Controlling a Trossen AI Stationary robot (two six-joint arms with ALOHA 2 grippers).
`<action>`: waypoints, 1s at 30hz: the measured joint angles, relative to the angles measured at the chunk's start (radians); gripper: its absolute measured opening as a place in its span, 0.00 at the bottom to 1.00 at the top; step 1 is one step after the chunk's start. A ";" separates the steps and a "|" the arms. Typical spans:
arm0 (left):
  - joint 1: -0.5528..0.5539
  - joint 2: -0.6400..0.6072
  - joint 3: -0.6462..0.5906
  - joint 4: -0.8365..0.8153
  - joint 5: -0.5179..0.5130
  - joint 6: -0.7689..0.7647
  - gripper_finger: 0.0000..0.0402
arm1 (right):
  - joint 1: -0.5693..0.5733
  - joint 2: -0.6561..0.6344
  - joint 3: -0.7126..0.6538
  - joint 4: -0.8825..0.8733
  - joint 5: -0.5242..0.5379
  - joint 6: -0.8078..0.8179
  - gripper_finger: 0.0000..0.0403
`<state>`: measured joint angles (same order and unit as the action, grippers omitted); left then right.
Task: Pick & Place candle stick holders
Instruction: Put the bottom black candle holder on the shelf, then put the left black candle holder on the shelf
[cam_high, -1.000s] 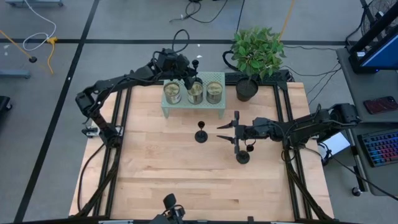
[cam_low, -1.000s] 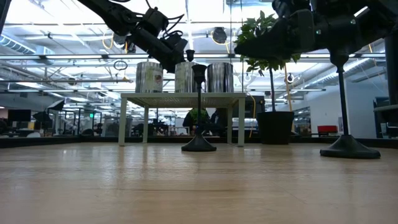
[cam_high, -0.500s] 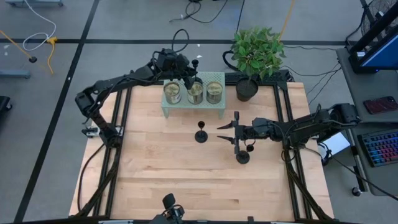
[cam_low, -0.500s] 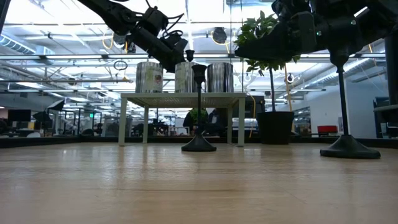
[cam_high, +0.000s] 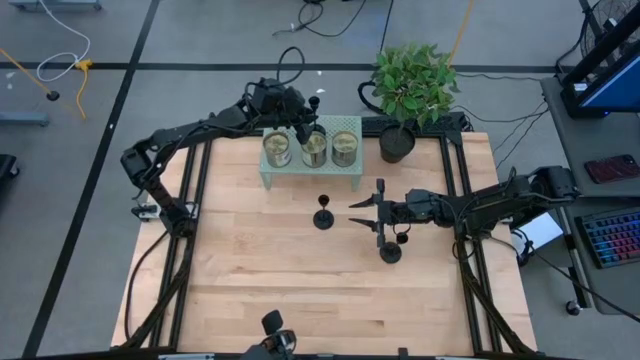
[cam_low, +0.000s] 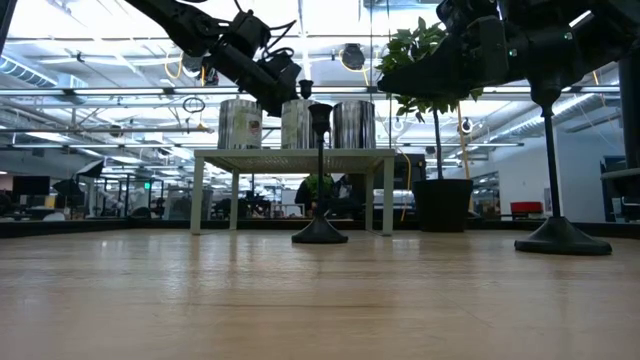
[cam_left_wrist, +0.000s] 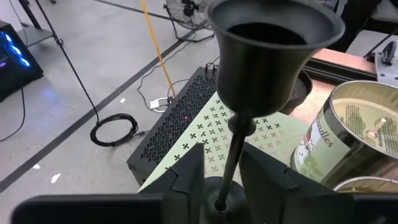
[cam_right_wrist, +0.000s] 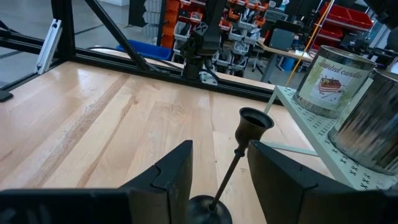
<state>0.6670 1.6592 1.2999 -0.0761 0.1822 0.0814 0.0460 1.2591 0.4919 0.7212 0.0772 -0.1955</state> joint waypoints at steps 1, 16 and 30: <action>0.000 0.000 0.000 0.002 0.000 0.002 0.29 | 0.000 0.000 0.000 0.000 0.000 0.000 0.36; 0.002 -0.077 0.000 -0.041 -0.002 0.095 0.51 | 0.000 0.000 0.000 0.000 0.000 0.000 0.36; -0.033 -0.359 0.000 -0.482 0.097 0.152 0.45 | 0.000 0.000 0.000 -0.007 0.000 0.026 0.36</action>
<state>0.6344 1.3001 1.2995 -0.5581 0.2787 0.2336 0.0460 1.2591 0.4919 0.7138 0.0772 -0.1692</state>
